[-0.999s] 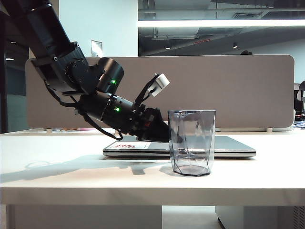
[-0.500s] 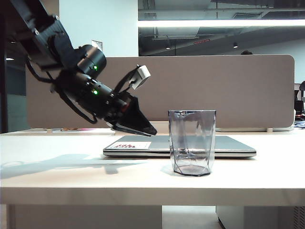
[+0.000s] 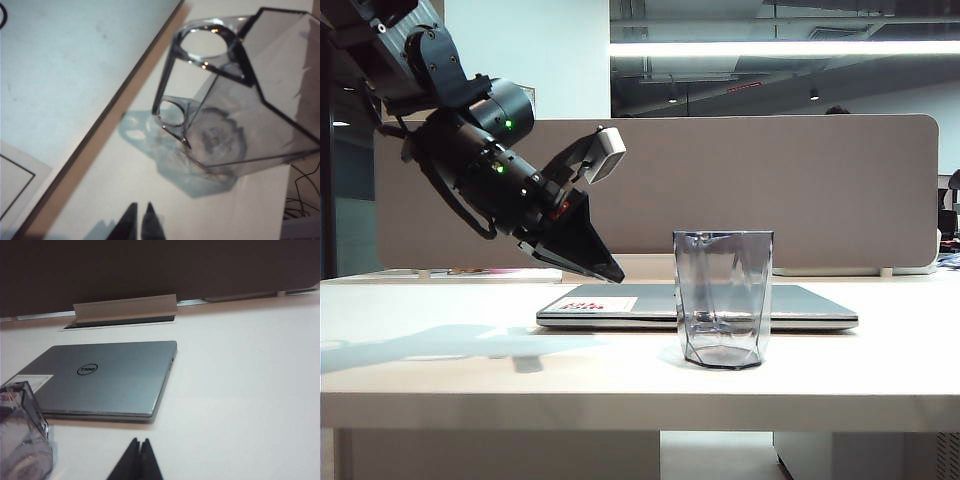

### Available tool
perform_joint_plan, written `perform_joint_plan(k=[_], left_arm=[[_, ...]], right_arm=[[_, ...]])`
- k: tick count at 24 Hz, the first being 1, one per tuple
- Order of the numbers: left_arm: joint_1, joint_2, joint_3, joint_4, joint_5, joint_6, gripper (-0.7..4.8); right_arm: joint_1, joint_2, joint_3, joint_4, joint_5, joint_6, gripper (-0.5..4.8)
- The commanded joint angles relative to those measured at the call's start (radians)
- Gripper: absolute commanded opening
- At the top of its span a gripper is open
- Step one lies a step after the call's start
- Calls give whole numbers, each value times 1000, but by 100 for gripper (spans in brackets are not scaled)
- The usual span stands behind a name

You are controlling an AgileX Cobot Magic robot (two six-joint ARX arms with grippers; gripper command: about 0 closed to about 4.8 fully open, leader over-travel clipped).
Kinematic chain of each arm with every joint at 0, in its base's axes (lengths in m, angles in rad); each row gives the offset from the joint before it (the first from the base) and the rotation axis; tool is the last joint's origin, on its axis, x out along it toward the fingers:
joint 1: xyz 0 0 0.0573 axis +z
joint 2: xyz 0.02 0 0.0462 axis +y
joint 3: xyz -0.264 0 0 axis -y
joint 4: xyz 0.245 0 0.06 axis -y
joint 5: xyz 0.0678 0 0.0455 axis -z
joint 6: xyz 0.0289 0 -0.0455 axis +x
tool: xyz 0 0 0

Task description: Pick up the water cup and place it on the side of the laptop close to you.

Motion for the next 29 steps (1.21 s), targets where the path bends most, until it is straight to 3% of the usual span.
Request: perform_joint_plan(k=[1,3,12,17,20,29], left_arm=[[-1,-25,2,-21,4,6,16],[-1,-35,2,-36,4,6,-8],[-1,-81,2,-97,3,3,-6],[-1,-104,2,-155,-5,9,-6],[0,-123,1,-225,-16,55,-6],[6,-167,0,-261,-31,68,-6]], right_arm=[[1,15,24,18,3,4,-6],[1,46,48,18,2,5,-6],[5,452,247,80,-6,4,-6],[3,747,360,238,-147,-5,-6],[3,988,486,255,-270,-85,-6],[2,1254,623,267,-425,-238,-6]])
